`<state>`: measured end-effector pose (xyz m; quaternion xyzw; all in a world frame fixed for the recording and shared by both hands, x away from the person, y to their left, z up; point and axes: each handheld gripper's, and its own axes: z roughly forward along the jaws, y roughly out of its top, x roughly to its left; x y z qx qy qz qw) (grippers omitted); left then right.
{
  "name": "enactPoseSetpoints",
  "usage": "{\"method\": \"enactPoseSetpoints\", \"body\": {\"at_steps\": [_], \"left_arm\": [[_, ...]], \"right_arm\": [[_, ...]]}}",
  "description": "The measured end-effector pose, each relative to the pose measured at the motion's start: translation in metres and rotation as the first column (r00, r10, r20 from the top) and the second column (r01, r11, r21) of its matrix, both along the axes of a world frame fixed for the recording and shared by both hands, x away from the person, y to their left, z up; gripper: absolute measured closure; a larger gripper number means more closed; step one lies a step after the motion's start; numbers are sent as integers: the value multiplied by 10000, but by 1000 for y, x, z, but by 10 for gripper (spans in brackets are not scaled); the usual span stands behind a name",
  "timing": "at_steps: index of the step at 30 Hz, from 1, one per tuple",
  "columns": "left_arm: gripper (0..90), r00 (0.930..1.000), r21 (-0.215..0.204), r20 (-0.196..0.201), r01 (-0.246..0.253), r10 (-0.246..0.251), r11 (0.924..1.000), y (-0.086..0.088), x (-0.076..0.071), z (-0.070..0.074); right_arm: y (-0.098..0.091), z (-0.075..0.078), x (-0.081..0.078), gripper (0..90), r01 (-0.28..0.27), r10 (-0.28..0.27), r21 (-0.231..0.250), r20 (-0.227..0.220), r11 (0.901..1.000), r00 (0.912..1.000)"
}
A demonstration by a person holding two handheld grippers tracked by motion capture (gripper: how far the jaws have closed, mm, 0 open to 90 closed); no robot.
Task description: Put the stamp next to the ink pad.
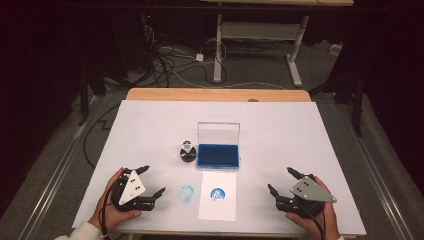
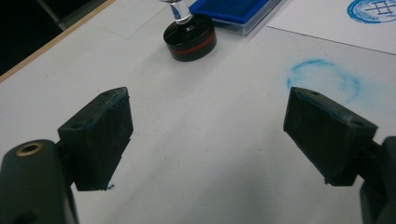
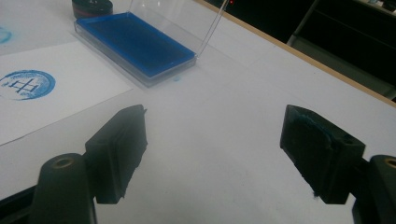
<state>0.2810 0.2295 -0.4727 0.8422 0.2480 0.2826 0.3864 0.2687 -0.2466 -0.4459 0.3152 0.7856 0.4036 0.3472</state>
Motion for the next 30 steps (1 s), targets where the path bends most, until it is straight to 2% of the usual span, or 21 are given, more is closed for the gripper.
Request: {"method": "enactPoseSetpoints", "body": {"at_steps": [13,16,19,30], "left_arm": [[153,9993,77,109,358,-358,9993,-6,1,2],[153,9993,-17,85,361,-361,9993,-8,4,2],[153,9991,93,92,422,-422,9991,-9,4,2],[153,9988,89,124,476,-477,9988,-10,4,3]], "right_arm": [[3,1,-8,230,-6,7,-187,39,9998,10000],[2,0,-9,230,2,-2,-214,19,9998,10000],[1,0,-9,230,49,-49,-172,17,9998,10000],[0,0,-11,230,69,-68,-194,6,9998,10000]]}}
